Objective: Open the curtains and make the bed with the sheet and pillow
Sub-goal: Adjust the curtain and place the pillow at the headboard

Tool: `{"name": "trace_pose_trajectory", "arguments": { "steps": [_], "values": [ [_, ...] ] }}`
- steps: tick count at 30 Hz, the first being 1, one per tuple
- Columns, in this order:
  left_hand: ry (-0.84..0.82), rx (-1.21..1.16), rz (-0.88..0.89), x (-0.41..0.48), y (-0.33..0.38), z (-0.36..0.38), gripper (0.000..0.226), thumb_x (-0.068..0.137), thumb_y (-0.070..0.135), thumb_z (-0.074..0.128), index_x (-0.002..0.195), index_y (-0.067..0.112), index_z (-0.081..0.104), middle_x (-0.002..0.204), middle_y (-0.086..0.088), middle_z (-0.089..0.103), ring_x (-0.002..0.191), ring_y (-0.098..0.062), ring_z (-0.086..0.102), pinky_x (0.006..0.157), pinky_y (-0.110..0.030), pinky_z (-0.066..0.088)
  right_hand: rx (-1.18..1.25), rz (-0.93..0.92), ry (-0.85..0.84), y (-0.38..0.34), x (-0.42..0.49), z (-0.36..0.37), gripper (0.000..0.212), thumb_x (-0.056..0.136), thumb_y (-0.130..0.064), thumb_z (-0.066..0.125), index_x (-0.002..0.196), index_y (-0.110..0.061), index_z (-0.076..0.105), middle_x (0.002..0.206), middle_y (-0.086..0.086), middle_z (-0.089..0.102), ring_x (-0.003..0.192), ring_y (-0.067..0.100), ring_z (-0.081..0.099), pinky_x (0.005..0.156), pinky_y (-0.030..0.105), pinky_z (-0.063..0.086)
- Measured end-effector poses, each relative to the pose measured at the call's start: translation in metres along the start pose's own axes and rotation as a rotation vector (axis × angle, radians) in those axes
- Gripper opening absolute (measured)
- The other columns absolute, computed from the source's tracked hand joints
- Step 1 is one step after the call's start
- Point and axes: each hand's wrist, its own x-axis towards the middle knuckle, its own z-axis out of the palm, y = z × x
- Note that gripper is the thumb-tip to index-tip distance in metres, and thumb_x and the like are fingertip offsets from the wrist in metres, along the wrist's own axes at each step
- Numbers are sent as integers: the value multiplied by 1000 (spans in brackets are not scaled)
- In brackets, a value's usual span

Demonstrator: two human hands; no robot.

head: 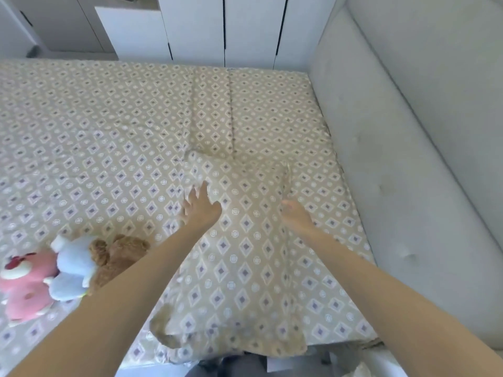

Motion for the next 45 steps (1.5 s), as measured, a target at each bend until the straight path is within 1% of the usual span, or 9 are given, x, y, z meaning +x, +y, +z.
{"name": "trace_pose_trajectory", "arguments": {
  "steps": [6, 10, 21, 23, 27, 33, 37, 42, 45],
  "values": [
    [-20, 126, 72, 44, 8, 18, 65, 96, 26, 39, 152, 30, 6, 160, -2, 0, 146, -34, -4, 116, -56, 9, -143, -54, -76, -10, 55, 17, 54, 95, -7, 40, 147, -19, 35, 152, 2, 34, 134, 22, 39, 103, 35, 40],
    [21, 162, 173, 85, 14, 28, 62, 98, 26, 37, 152, 29, 8, 160, -2, 5, 147, -33, 0, 115, -55, 8, -207, -200, -16, -23, 98, 31, 50, 99, -15, 38, 148, -21, 32, 152, 1, 31, 142, 21, 26, 112, 37, 25],
    [425, 242, 422, 219, 8, 113, 53, 101, 29, 30, 151, 31, 13, 160, 5, 3, 148, -28, -6, 117, -50, -3, -816, -550, 578, 4, 224, 104, 52, 96, -27, 34, 148, -22, 33, 158, 3, 23, 147, 28, 17, 116, 59, 9],
    [376, 371, 420, 245, -11, 142, 51, 102, 35, 22, 151, 33, 10, 161, 4, 2, 148, -29, -6, 114, -53, -9, -813, -448, 467, 37, 249, 122, 53, 98, -32, 25, 150, -24, 26, 160, -1, 15, 148, 27, 11, 117, 57, 0],
    [-88, 561, 309, 282, -59, 190, 52, 101, 45, 12, 151, 36, 1, 160, 6, -9, 147, -22, -14, 115, -55, -11, -786, -211, 87, 105, 284, 156, 52, 101, -43, 12, 152, -39, 1, 161, -11, -4, 149, 20, -5, 115, 60, 1],
    [423, 425, 478, 247, -60, 167, 52, 101, 35, 26, 151, 34, 12, 160, 5, 5, 148, -22, -2, 116, -47, -15, -681, -389, 480, 93, 262, 147, 46, 102, -35, 28, 147, -30, 33, 158, -1, 24, 147, 24, 16, 117, 54, 2],
    [92, 471, 396, 233, -106, 199, 54, 97, 47, 4, 150, 37, 8, 160, 9, 5, 148, -10, -1, 120, -47, -3, -751, -356, 245, 121, 253, 178, 52, 100, -40, 22, 151, -31, 23, 160, -3, 18, 148, 25, 12, 117, 57, 8],
    [413, 301, 472, 217, -87, 172, 47, 102, 28, 30, 148, 31, 25, 159, 5, 16, 148, -16, 9, 120, -41, -4, -631, -351, 453, 98, 234, 162, 50, 99, -34, 20, 146, -27, 35, 156, -2, 29, 146, 25, 21, 118, 55, 8],
    [325, 317, 468, 177, -115, 178, 49, 102, 36, 22, 150, 37, 14, 159, 10, 4, 148, -16, 0, 119, -40, -10, -658, -334, 375, 134, 178, 180, 51, 101, -41, 15, 150, -33, 22, 160, -4, 15, 149, 25, 8, 117, 57, 6]
  ]
}}
